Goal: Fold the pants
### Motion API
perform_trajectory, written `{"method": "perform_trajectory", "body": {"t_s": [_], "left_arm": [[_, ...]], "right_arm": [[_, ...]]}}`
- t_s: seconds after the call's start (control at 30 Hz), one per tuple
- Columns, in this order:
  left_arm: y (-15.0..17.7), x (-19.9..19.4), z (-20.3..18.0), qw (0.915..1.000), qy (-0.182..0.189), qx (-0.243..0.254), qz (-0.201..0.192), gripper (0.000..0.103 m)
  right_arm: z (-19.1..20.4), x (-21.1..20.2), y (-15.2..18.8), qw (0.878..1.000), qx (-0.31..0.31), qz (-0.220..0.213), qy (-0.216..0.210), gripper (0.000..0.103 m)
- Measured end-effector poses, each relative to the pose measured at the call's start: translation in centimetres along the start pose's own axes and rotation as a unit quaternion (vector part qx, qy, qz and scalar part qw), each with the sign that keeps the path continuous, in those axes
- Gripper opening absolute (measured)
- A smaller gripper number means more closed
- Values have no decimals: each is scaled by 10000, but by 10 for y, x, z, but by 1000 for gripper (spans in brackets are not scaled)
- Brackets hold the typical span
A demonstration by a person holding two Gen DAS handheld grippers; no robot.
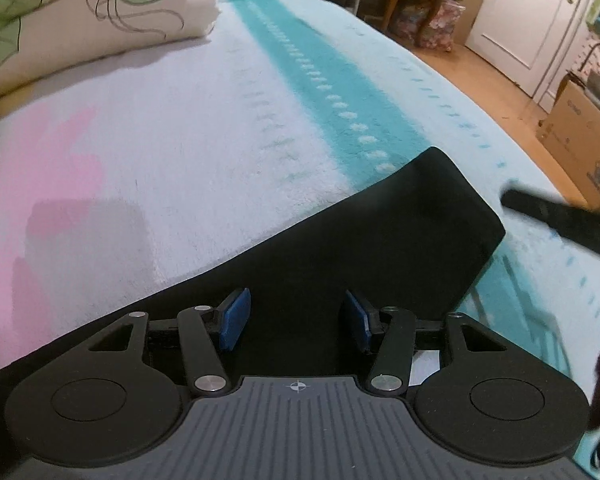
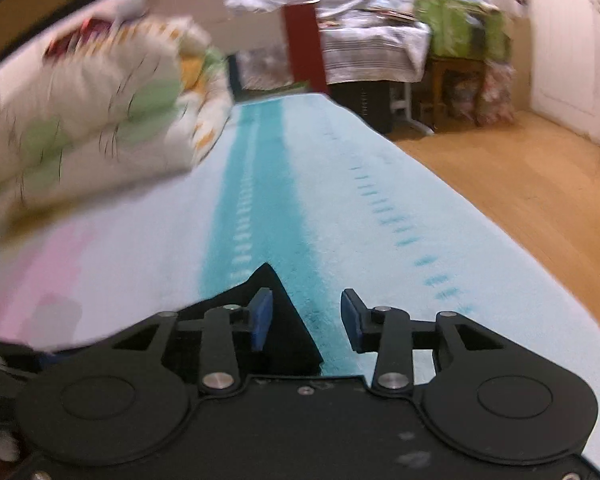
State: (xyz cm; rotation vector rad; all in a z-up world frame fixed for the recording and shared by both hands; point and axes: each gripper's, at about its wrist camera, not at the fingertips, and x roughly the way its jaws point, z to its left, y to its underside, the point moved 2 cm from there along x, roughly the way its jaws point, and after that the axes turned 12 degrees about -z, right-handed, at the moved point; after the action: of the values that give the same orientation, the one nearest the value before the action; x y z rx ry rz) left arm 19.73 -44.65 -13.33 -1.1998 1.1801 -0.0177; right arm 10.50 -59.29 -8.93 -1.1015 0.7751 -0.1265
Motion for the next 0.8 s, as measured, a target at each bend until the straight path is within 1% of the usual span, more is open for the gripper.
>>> {"method": "perform_trajectory", "body": {"t_s": [0.07, 0.13, 0.23, 0.3, 0.5, 0.63, 0.8], "left_arm": [[0, 0, 0, 10000, -4, 6, 38, 51], [0, 0, -1, 10000, -34, 44, 45, 51], [-1, 2, -2, 10000, -77, 0, 56, 51], [-2, 2, -1, 9999, -77, -46, 74, 51], [-3, 2, 0, 9999, -50, -83, 128, 51], [-3, 2, 0, 9999, -53, -79, 120, 51], [-2, 3, 1, 9999, -22, -96, 126, 51]], "right_arm": [[-13, 1, 7, 9972, 592, 405, -211, 43], [-22, 3, 17, 9903, 1106, 756, -373, 44], [-26, 8, 26, 9841, 1444, 919, -470, 45], [-27, 15, 32, 9767, 1748, 1114, -548, 46], [-34, 29, 34, 9637, 2302, 1157, -700, 44], [-40, 35, 34, 9567, 2582, 1081, -801, 44], [-40, 40, 31, 9548, 2668, 994, -857, 44]]}}
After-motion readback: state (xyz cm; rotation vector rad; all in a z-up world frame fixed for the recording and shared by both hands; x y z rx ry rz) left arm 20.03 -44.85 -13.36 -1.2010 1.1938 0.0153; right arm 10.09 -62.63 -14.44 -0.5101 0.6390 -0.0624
